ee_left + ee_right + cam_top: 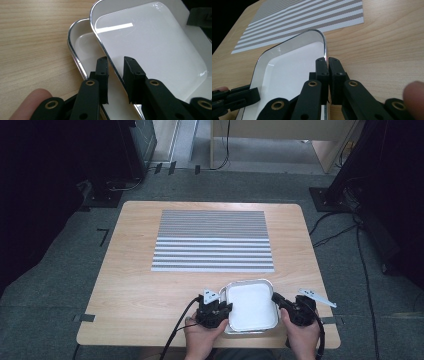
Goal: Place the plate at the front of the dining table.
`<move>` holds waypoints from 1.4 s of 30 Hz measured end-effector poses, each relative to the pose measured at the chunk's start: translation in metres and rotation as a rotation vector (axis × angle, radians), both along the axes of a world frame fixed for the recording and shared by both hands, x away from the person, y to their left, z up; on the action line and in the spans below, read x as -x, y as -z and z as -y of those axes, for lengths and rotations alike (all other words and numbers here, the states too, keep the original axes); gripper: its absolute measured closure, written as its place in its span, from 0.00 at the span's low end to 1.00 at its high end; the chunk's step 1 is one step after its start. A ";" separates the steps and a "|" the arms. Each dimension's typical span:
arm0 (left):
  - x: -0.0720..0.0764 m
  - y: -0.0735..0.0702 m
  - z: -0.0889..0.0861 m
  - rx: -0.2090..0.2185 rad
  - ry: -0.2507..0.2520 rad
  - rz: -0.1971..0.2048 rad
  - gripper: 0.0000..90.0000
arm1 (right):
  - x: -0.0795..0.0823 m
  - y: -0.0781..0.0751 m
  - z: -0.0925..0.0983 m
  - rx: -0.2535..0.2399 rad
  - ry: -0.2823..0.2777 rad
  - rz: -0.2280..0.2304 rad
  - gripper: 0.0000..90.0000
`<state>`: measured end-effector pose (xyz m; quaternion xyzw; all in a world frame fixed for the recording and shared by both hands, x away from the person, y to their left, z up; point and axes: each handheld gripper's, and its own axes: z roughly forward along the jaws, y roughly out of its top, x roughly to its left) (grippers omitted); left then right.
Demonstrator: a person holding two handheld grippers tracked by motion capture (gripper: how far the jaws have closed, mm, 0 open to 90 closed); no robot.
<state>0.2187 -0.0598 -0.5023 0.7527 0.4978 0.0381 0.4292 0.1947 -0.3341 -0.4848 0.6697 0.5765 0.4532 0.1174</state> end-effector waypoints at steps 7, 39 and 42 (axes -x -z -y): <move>-0.006 -0.008 -0.009 0.019 -0.037 0.020 0.90 | 0.000 -0.004 -0.009 0.025 -0.013 0.037 0.99; -0.044 -0.042 -0.046 0.035 -0.121 0.124 0.96 | -0.042 -0.031 -0.049 0.049 -0.049 0.127 1.00; -0.050 -0.047 -0.050 0.024 -0.136 0.139 0.97 | -0.049 -0.034 -0.053 0.047 -0.055 0.130 1.00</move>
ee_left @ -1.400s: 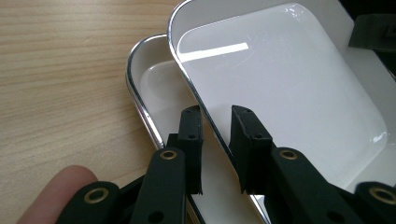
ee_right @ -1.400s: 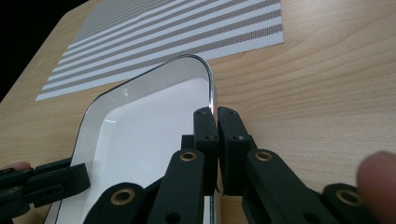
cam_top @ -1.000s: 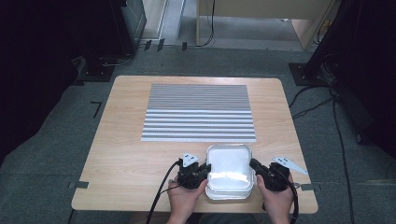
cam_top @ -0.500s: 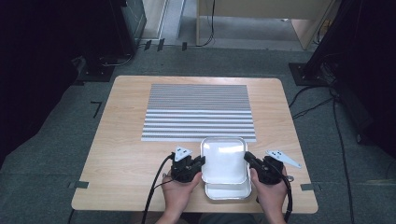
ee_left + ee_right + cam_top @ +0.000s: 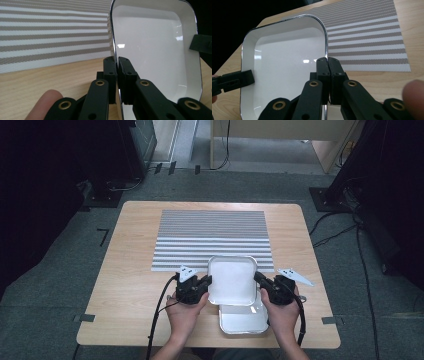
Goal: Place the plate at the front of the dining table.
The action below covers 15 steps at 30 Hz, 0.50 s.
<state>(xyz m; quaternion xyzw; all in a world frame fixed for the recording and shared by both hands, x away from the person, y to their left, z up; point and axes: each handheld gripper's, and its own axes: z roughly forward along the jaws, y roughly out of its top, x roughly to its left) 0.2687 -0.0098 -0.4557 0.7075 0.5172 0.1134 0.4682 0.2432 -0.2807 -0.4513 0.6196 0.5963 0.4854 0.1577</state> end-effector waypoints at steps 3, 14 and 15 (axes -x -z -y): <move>-0.006 -0.003 -0.005 -0.005 -0.018 0.007 0.98 | -0.011 -0.004 -0.008 0.008 -0.016 0.004 1.00; -0.031 -0.006 -0.022 -0.002 -0.062 0.014 1.00 | -0.037 -0.010 -0.026 0.027 -0.045 0.004 1.00; -0.033 -0.006 -0.023 -0.001 -0.063 0.014 1.00 | -0.039 -0.011 -0.027 0.027 -0.046 0.004 1.00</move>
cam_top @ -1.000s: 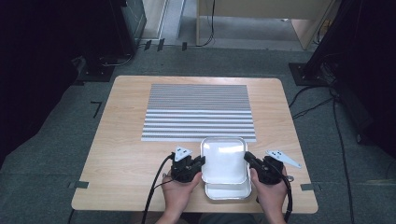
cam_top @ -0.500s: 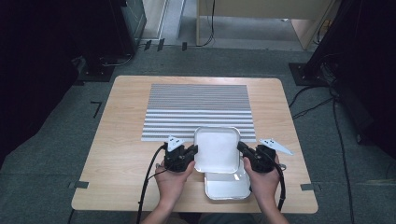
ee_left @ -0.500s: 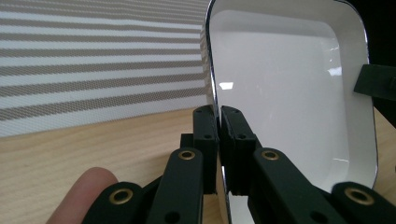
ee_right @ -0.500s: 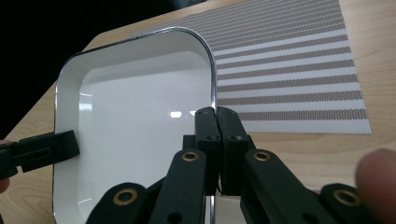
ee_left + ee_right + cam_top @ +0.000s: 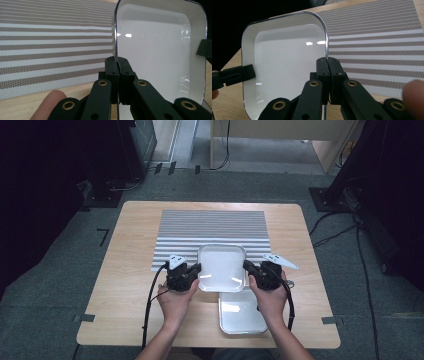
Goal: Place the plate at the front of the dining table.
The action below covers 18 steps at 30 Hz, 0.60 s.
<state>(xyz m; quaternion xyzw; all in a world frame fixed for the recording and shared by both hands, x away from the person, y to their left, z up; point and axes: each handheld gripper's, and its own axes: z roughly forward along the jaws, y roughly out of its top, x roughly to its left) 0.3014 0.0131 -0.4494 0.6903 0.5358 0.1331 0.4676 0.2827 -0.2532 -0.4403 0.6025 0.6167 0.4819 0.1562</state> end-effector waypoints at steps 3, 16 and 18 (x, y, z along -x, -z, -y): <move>-0.009 -0.002 -0.003 -0.003 -0.002 0.001 1.00 | -0.008 -0.003 -0.004 0.005 -0.002 0.003 1.00; -0.048 -0.005 -0.007 -0.020 -0.016 -0.003 1.00 | -0.049 -0.006 -0.013 0.016 0.010 -0.024 1.00; -0.051 -0.005 -0.007 -0.020 -0.017 -0.004 1.00 | -0.052 -0.006 -0.013 0.016 0.014 -0.026 1.00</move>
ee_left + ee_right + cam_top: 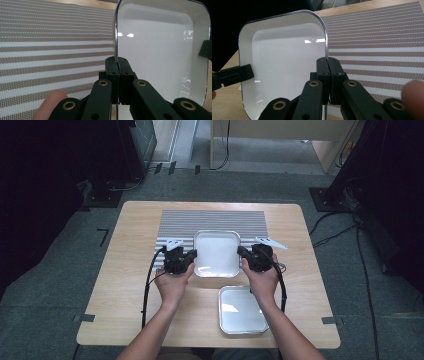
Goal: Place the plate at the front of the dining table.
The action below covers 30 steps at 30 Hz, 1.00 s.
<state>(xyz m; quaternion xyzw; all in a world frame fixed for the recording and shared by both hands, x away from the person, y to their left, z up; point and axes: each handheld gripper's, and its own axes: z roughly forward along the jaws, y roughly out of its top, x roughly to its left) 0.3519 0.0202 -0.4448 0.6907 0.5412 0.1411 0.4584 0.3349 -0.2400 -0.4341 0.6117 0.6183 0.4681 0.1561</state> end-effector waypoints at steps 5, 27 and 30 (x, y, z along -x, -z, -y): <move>-0.014 0.001 0.000 0.005 0.000 -0.023 1.00 | -0.013 0.001 0.000 0.003 0.004 -0.011 1.00; -0.075 0.017 -0.005 0.007 -0.034 -0.087 1.00 | -0.077 0.012 -0.014 0.033 0.043 -0.069 1.00; -0.083 0.024 -0.004 -0.009 -0.044 -0.111 1.00 | -0.090 0.023 -0.018 0.048 0.046 -0.101 1.00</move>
